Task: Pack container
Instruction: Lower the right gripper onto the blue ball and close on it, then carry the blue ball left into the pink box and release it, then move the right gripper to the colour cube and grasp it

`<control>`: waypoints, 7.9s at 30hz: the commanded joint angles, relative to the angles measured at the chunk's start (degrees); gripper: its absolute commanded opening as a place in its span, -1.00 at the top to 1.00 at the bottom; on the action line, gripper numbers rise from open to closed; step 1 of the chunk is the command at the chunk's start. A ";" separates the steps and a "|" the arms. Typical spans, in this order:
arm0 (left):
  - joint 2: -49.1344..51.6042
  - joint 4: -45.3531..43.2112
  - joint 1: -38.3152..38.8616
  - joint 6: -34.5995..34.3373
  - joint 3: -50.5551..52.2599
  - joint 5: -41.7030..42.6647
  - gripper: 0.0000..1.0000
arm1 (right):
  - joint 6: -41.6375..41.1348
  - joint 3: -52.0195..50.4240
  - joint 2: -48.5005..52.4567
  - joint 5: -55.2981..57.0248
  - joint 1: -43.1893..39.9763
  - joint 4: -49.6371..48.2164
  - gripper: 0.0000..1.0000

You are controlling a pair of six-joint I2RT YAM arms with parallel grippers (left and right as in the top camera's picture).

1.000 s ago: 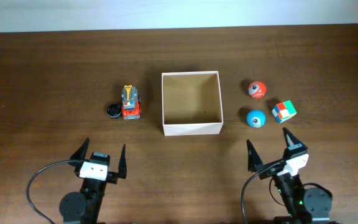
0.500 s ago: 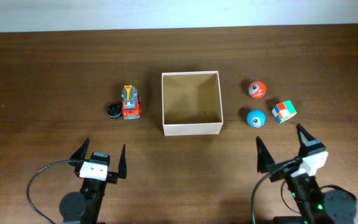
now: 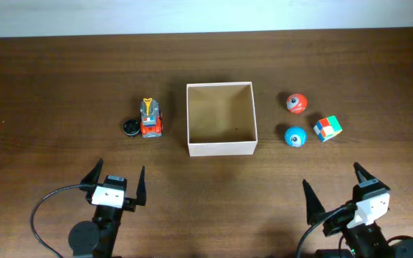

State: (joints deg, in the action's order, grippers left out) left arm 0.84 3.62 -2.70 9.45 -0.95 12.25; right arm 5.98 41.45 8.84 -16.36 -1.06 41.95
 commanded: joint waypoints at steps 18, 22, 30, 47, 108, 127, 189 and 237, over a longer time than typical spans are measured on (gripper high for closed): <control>-0.39 -0.11 0.20 0.50 0.42 0.87 -0.98 | -6.88 39.89 57.79 15.04 0.31 24.98 -0.97; -0.39 -0.11 0.20 0.50 0.42 0.87 -0.98 | -6.40 42.25 67.67 17.57 0.31 23.80 -0.97; -0.39 -0.11 0.20 0.50 0.42 0.87 -0.98 | -10.82 42.25 86.40 13.81 0.33 19.21 -0.98; -0.39 -0.11 0.20 0.50 0.42 0.87 -0.98 | -11.65 42.12 100.52 9.05 1.88 17.42 -0.93; -0.39 -0.11 0.20 0.50 0.42 0.87 -0.98 | -10.97 33.73 100.72 14.03 2.16 8.17 0.27; -0.39 -0.13 0.20 0.50 0.42 0.87 -0.98 | -10.97 71.17 100.50 10.36 12.33 34.99 0.32; -0.39 -0.11 0.20 0.50 0.42 0.87 -0.98 | 16.50 51.01 105.55 15.21 -10.01 25.90 -0.98; -0.39 -0.11 0.20 0.50 0.42 0.87 -0.98 | 14.60 49.31 106.05 17.00 -9.20 17.86 0.00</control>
State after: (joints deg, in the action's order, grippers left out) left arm 0.84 3.62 -2.70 9.45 -0.95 12.27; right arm 23.55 86.08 115.37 0.40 -11.11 57.74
